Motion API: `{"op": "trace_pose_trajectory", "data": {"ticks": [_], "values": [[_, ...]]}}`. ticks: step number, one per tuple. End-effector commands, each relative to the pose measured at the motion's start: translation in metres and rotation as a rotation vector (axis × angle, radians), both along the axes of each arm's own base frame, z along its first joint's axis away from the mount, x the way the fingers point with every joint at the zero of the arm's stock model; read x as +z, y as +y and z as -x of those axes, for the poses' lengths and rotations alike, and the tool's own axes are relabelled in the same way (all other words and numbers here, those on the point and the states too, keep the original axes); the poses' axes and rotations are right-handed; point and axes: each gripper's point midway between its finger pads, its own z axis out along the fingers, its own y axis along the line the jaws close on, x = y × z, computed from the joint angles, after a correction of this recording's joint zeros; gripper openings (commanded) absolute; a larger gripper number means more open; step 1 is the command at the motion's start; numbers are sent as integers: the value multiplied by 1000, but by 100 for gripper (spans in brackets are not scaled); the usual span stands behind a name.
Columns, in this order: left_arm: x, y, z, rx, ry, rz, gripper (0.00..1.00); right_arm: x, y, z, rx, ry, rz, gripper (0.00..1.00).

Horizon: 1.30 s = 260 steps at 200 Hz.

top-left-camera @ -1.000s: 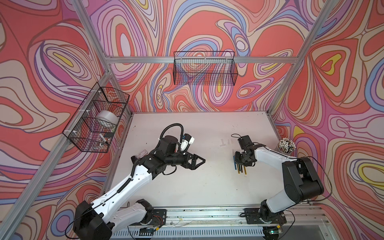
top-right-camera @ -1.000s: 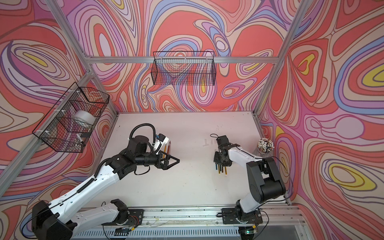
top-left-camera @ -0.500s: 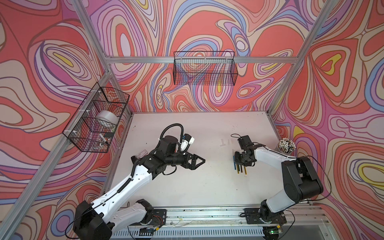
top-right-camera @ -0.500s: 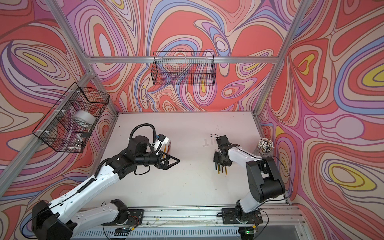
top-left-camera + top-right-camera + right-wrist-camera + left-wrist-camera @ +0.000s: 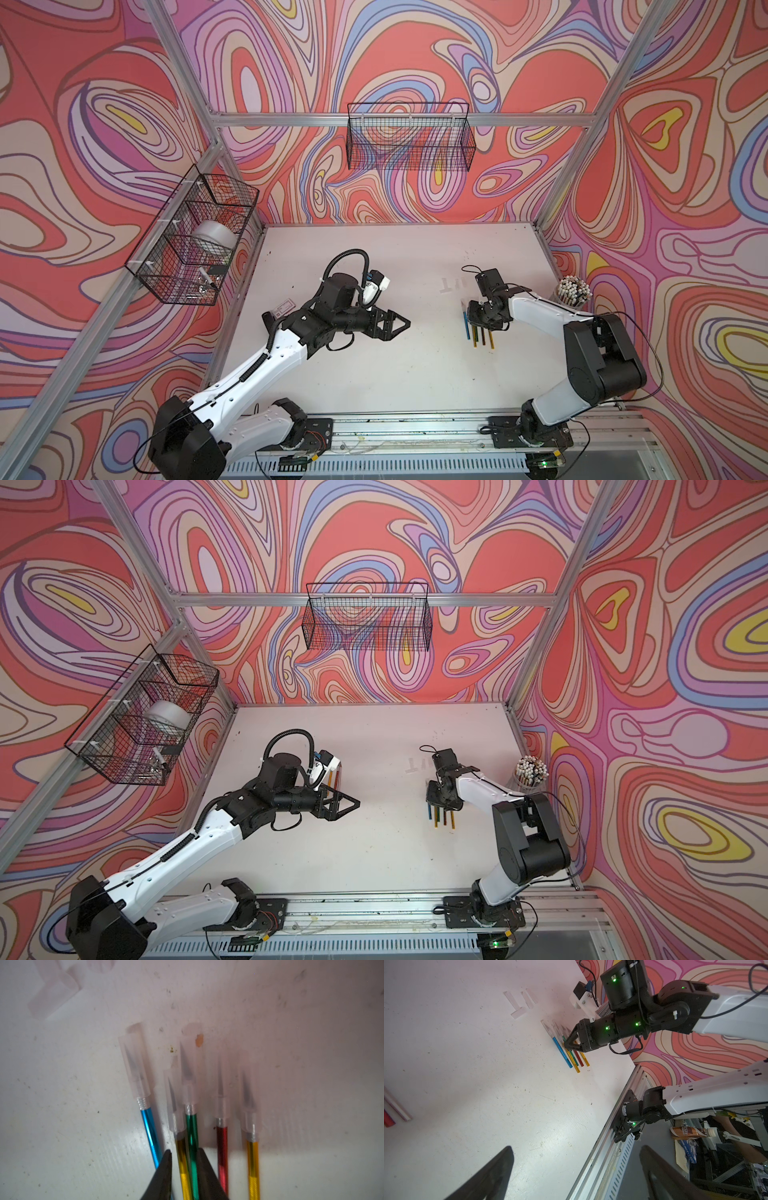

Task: Remove protective caps from carving knives
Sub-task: Pick up the carving knife from the center of the board.

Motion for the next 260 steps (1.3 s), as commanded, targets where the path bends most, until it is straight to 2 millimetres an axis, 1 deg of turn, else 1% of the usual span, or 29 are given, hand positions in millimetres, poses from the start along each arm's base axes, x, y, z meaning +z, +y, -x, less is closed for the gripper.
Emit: {"op": "trace_pose_trajectory", "data": {"ticks": [1, 16, 46, 65, 67, 75, 112, 135, 176, 214, 260], "values": [[-1, 0, -2, 2, -6, 9, 96, 12, -2, -12, -7, -38, 10, 20], [-2, 0, -2, 2, -5, 7, 96, 16, 2, -13, 5, -48, -14, 18], [-4, -1, -2, 2, 1, 4, 96, 24, 2, -15, 12, -73, -12, 18], [-5, 0, -2, 3, 5, 3, 96, 27, 8, -17, 24, -81, -39, 18], [-1, -2, -5, 4, -14, 16, 96, 27, 8, -17, 26, -82, -42, 17], [1, -3, -5, 4, -19, 23, 96, 26, 10, -19, 28, -82, -49, 18], [0, -5, -9, 17, -12, 39, 96, 25, 16, -28, 38, -86, -59, 18], [-2, -7, -12, 21, -6, 47, 96, 21, 15, -32, 39, -81, -40, 18], [-1, -7, -13, 30, -8, 46, 96, 12, 14, -31, 39, -59, -24, 18], [3, -10, -15, 38, 3, 72, 96, 8, 17, -32, 53, -48, -20, 18], [3, -10, -17, 41, 4, 63, 96, 0, 14, -32, 54, -31, 11, 18]]}}
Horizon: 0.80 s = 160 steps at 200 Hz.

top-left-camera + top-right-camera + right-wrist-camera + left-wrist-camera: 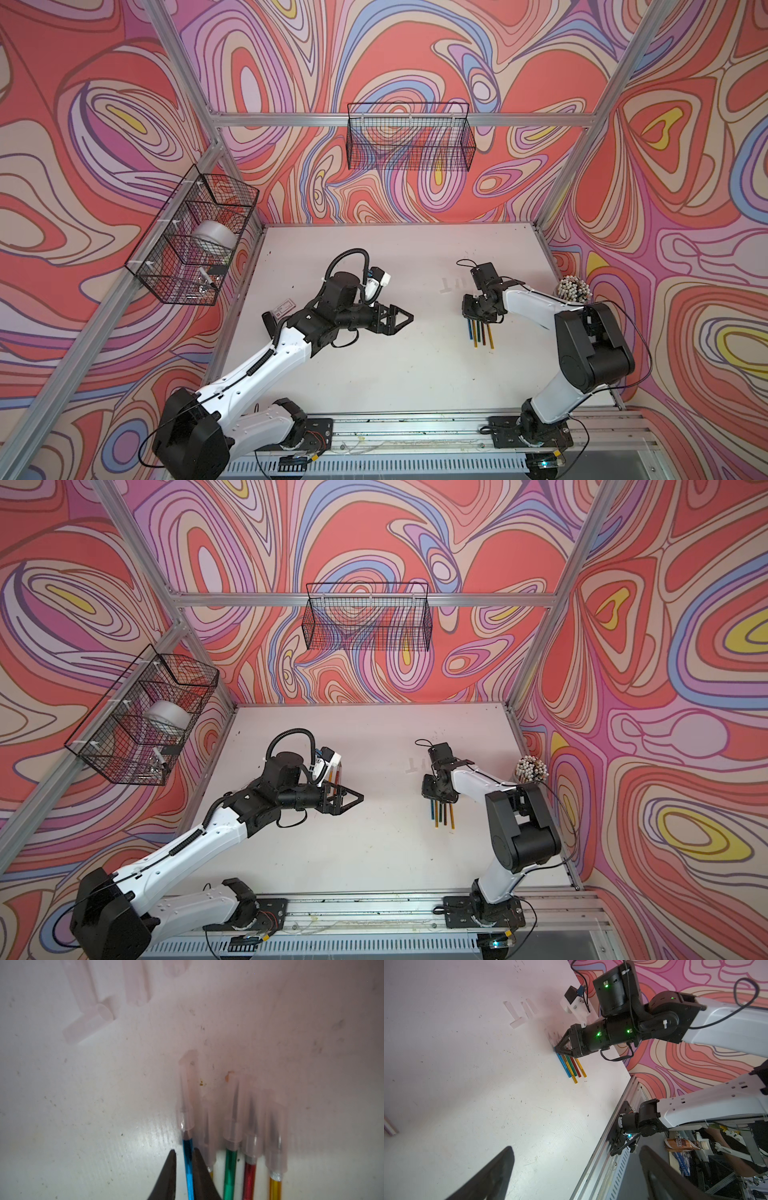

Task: Remove protective caps from carving knives
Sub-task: Pick up the carving knife from the center of the board.

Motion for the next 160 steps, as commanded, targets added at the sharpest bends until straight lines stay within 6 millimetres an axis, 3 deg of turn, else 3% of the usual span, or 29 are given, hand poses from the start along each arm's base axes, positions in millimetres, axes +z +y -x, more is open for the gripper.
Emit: {"op": "trace_pose_trajectory", "data": {"ticks": [1, 47, 106, 128, 160], "values": [[1, -1, -4, 5, -6, 6, 96, 0, -1, -8, 6, -13, 30, 18], [4, 1, -4, 9, -13, -5, 96, -9, 0, -8, 16, 1, 59, 17], [-5, 2, -6, 21, 9, -27, 96, -9, 5, -11, 38, -4, 95, 9], [-10, 3, -7, 34, 24, -30, 95, 8, 11, -14, 31, -54, 47, 8], [-26, -1, -9, 49, 77, -16, 88, 49, 35, -17, 55, -148, -109, 9]]}}
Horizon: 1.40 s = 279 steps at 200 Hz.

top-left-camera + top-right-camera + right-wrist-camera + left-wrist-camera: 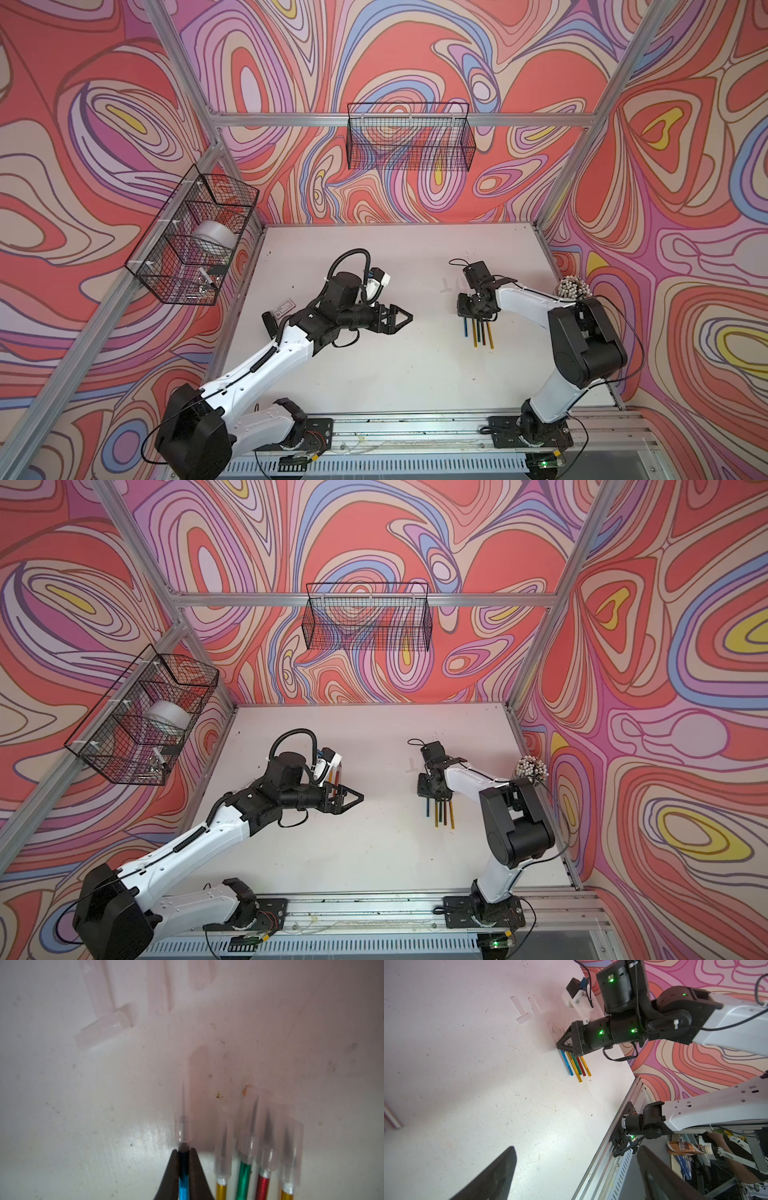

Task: Remove protective caps from carving knives
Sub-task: Pick up the carving knife from the center of the board.

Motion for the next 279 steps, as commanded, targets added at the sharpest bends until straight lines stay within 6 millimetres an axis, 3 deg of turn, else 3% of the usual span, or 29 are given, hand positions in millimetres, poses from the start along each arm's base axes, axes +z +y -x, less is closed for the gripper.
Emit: {"op": "trace_pose_trajectory", "data": {"ticks": [1, 39, 84, 152, 279], "values": [[-16, -1, -5, 25, 43, 0, 88, 40, 21, -7, 22, -105, -135, 9], [-34, -9, -11, 54, 132, 17, 81, 84, 58, -5, 109, -206, -378, 9], [-36, -38, -19, 54, 190, 105, 75, 114, 95, 5, 229, -257, -611, 10], [-44, -76, -32, 23, 216, 226, 60, 129, 114, 14, 266, -270, -731, 10], [-47, -98, -47, 12, 232, 324, 37, 131, 126, 23, 304, -241, -782, 10]]}}
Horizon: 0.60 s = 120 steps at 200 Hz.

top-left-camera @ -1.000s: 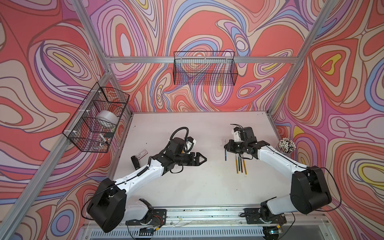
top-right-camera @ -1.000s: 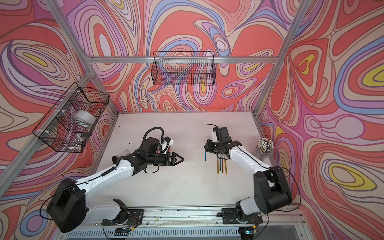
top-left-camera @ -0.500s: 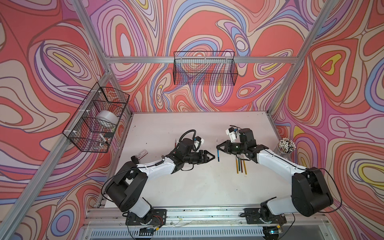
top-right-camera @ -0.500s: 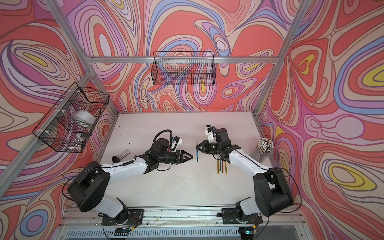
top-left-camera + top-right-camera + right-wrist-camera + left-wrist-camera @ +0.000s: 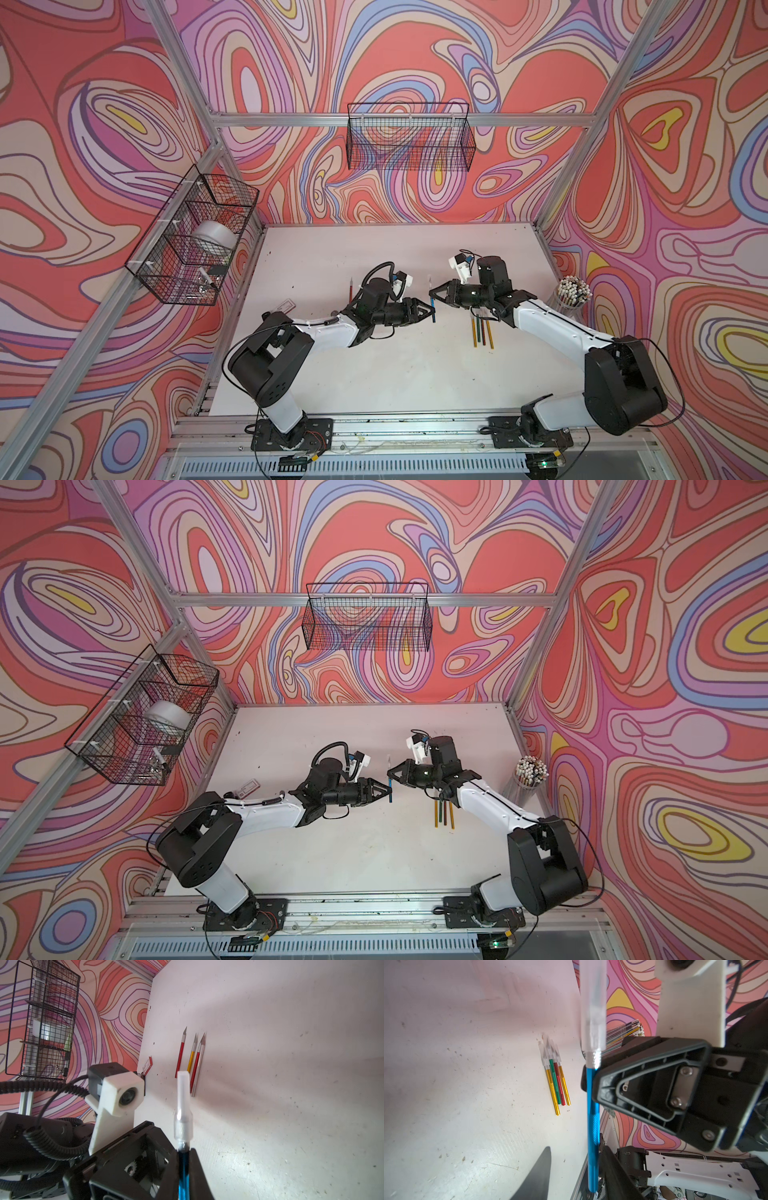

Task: Remove protective caps from carving knives
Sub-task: Pick up the carving knife from the center of the board.

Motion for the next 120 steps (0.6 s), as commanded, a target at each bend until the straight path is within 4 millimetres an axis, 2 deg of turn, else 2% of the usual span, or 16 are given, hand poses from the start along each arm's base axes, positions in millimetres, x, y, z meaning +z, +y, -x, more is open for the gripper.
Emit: {"op": "trace_pose_trajectory", "data": {"ticks": [1, 31, 120], "values": [[15, -8, -3, -13, -28, 57, 37, 0, 5, 5, 24, -5, -14, 10], [15, -10, -5, -16, -26, 63, 31, -4, 7, 7, 32, 3, -7, 10], [10, -11, -5, -23, -7, 52, 0, -5, 7, 5, 25, -5, 11, 10]]}}
